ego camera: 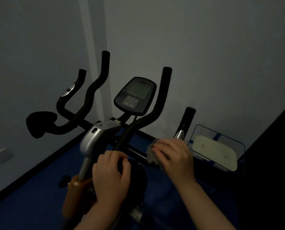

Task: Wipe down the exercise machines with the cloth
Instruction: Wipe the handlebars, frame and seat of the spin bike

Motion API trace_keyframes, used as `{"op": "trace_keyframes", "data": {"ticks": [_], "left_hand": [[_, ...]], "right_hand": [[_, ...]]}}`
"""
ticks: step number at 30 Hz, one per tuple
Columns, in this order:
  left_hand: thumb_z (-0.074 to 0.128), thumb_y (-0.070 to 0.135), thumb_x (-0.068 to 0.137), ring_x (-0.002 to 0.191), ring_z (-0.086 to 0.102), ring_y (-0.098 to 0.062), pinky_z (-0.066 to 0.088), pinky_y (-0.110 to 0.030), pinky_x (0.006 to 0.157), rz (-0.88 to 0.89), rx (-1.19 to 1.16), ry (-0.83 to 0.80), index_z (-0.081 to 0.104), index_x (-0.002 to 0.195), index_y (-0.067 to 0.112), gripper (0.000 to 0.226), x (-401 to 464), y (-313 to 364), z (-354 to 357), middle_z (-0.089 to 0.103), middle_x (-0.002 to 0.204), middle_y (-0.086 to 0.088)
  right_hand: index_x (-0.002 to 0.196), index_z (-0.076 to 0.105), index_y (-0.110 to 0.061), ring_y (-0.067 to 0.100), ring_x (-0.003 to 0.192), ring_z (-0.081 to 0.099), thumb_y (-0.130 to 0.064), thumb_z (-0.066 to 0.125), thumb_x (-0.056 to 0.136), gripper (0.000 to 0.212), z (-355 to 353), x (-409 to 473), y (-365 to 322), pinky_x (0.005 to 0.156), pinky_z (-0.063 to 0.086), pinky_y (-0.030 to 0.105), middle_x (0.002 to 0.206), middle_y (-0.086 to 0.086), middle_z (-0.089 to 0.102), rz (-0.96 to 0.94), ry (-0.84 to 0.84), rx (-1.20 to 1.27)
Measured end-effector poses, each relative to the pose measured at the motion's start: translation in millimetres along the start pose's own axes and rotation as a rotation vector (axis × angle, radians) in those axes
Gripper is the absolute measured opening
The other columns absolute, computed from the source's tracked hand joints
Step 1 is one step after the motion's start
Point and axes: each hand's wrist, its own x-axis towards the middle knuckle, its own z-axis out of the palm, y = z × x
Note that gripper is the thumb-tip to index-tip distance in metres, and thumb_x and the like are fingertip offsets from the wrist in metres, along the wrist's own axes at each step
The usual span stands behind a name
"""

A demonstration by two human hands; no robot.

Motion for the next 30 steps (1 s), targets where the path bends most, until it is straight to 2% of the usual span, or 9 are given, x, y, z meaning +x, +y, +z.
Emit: {"op": "trace_keyframes", "data": {"ticks": [3, 5, 10, 14, 20, 22, 24, 27, 30], "left_hand": [[0.044, 0.037, 0.082, 0.082, 0.047, -0.009, 0.035, -0.031, 0.073, 0.192, 0.171, -0.076, 0.059, 0.082, 0.028, 0.017, 15, 9, 1, 0.052, 0.089, 0.012], [0.045, 0.035, 0.082, 0.082, 0.051, -0.014, 0.034, -0.031, 0.073, 0.299, 0.238, -0.119, 0.060, 0.082, 0.025, 0.019, 30, 20, 11, 0.055, 0.087, 0.009], [0.046, 0.035, 0.082, 0.076, 0.054, -0.016, 0.033, -0.031, 0.068, 0.271, 0.196, -0.130, 0.062, 0.078, 0.024, 0.019, 36, 32, 37, 0.058, 0.082, 0.010], [0.049, 0.033, 0.081, 0.072, 0.054, -0.015, 0.034, -0.031, 0.063, 0.255, 0.155, -0.108, 0.062, 0.077, 0.025, 0.016, 35, 31, 35, 0.059, 0.078, 0.012], [0.049, 0.034, 0.081, 0.069, 0.053, -0.010, 0.033, -0.027, 0.063, 0.240, 0.124, -0.119, 0.062, 0.078, 0.026, 0.016, 34, 32, 32, 0.057, 0.077, 0.015], [0.050, 0.036, 0.081, 0.069, 0.053, -0.006, 0.037, -0.027, 0.063, 0.238, 0.062, -0.131, 0.063, 0.078, 0.028, 0.016, 36, 34, 31, 0.057, 0.076, 0.017], [0.053, 0.042, 0.081, 0.074, 0.058, -0.003, 0.045, -0.026, 0.065, 0.134, -0.162, -0.187, 0.064, 0.082, 0.029, 0.017, 38, 41, 27, 0.061, 0.079, 0.019], [0.069, 0.050, 0.081, 0.094, 0.063, -0.004, 0.048, -0.016, 0.076, -0.169, -0.616, -0.371, 0.066, 0.100, 0.028, 0.030, 41, 61, 20, 0.068, 0.096, 0.015], [0.078, 0.057, 0.069, 0.104, 0.062, 0.000, 0.051, -0.016, 0.080, -0.342, -0.770, -0.539, 0.061, 0.118, 0.029, 0.060, 44, 71, 23, 0.067, 0.110, 0.014]], "right_hand": [[0.096, 0.076, -0.009, 0.018, 0.098, 0.061, -0.017, 0.066, 0.089, 0.014, -5, 8, 26, 0.088, 0.049, 0.035, 0.106, 0.004, 0.069, 0.194, 0.237, 0.030], [0.100, 0.074, -0.008, 0.017, 0.108, 0.058, -0.019, 0.058, 0.093, 0.021, 0, 2, 23, 0.097, 0.046, 0.033, 0.115, 0.006, 0.066, 0.300, 0.308, 0.082], [0.103, 0.074, -0.009, 0.018, 0.122, 0.051, -0.023, 0.055, 0.094, 0.025, 3, -2, 28, 0.106, 0.039, 0.036, 0.121, 0.005, 0.064, 0.107, 0.140, 0.107], [0.106, 0.073, -0.014, 0.014, 0.113, 0.044, -0.028, 0.056, 0.091, 0.026, -2, 29, 46, 0.092, 0.047, 0.040, 0.116, 0.005, 0.056, 0.357, 0.257, 0.104], [0.114, 0.069, -0.027, 0.010, 0.111, 0.038, -0.033, 0.050, 0.093, 0.029, -7, 8, 12, 0.092, 0.034, 0.019, 0.113, -0.005, 0.048, 0.387, 0.108, 0.127], [0.115, 0.064, -0.036, 0.008, 0.110, 0.039, -0.029, 0.042, 0.093, 0.032, -16, 10, 7, 0.094, 0.032, 0.012, 0.110, -0.012, 0.047, 0.485, 0.071, 0.273], [0.113, 0.060, -0.043, 0.002, 0.113, 0.042, -0.021, 0.040, 0.092, 0.037, -25, 15, -1, 0.097, 0.032, 0.010, 0.115, -0.018, 0.045, 0.597, -0.001, 0.475], [0.117, 0.061, -0.040, -0.003, 0.117, 0.048, -0.008, 0.048, 0.098, 0.039, -42, 20, -9, 0.099, 0.043, 0.019, 0.125, -0.016, 0.051, 0.644, -0.143, 0.701], [0.125, 0.055, -0.039, -0.002, 0.113, 0.056, -0.012, 0.052, 0.098, 0.038, -56, 24, -13, 0.090, 0.049, 0.019, 0.126, -0.014, 0.056, 0.678, -0.242, 0.907]]}}
